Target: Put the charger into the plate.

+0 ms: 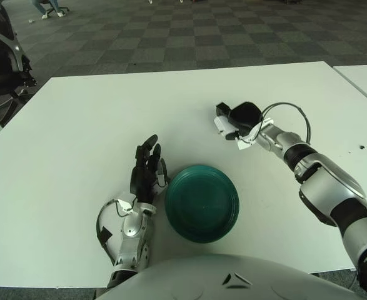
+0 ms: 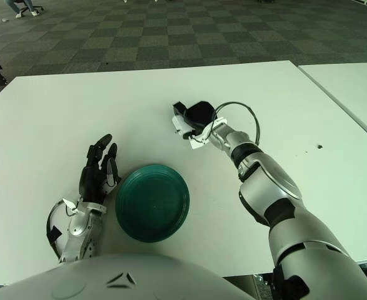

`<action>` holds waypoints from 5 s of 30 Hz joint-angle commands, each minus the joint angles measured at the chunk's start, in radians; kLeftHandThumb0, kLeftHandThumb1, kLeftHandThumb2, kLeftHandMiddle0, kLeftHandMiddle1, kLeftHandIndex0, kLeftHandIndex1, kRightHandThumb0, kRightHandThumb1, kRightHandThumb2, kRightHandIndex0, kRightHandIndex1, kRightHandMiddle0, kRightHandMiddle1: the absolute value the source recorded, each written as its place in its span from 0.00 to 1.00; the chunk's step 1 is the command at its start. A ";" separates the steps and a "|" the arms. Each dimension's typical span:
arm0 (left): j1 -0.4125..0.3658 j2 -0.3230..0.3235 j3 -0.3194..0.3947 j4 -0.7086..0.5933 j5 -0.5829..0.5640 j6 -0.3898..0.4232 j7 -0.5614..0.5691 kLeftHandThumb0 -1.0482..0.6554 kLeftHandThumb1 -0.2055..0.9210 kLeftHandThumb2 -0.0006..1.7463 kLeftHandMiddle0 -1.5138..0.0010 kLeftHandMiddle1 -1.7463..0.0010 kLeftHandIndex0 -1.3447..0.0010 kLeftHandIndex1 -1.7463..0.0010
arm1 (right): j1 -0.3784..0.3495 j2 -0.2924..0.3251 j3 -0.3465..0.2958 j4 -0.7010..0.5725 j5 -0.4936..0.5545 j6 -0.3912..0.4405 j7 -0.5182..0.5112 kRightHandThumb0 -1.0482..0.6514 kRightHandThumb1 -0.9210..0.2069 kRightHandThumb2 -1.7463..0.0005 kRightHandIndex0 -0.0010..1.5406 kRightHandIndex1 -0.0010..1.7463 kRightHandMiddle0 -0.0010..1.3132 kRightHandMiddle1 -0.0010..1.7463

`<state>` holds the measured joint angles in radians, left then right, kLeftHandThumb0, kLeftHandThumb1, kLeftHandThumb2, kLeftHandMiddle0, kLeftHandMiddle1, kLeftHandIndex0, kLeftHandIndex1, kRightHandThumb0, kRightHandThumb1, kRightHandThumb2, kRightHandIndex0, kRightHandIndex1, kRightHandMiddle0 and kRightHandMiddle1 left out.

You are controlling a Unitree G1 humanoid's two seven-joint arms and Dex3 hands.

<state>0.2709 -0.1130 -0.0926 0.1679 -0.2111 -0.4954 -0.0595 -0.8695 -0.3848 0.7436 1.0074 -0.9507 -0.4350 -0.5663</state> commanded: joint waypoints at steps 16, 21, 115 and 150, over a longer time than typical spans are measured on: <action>0.047 -0.037 0.016 0.072 -0.008 0.006 -0.006 0.15 1.00 0.50 0.81 1.00 1.00 0.55 | 0.224 -0.111 -0.213 -0.721 0.184 -0.165 0.185 0.35 0.45 0.31 0.71 1.00 0.41 1.00; 0.049 -0.035 0.017 0.065 0.003 0.008 -0.002 0.15 1.00 0.51 0.82 1.00 1.00 0.54 | 0.237 -0.090 -0.215 -0.738 0.220 -0.247 0.253 0.36 0.43 0.33 0.74 1.00 0.40 1.00; 0.057 -0.058 0.021 0.018 -0.027 0.038 0.030 0.16 1.00 0.52 0.88 1.00 1.00 0.71 | 0.480 -0.105 -0.232 -0.929 0.099 -0.305 0.612 0.00 0.00 0.42 0.01 0.00 0.00 0.00; 0.102 -0.001 0.034 -0.065 0.070 0.097 0.058 0.16 1.00 0.54 0.80 0.99 1.00 0.56 | 0.812 0.383 -0.762 -0.705 1.210 -0.065 0.559 0.12 0.00 0.57 0.13 0.00 0.01 0.47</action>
<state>0.3477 -0.1110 -0.0729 0.0794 -0.1474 -0.4465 -0.0154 -0.0482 -0.0191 0.0180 0.3159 0.2619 -0.5207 0.0147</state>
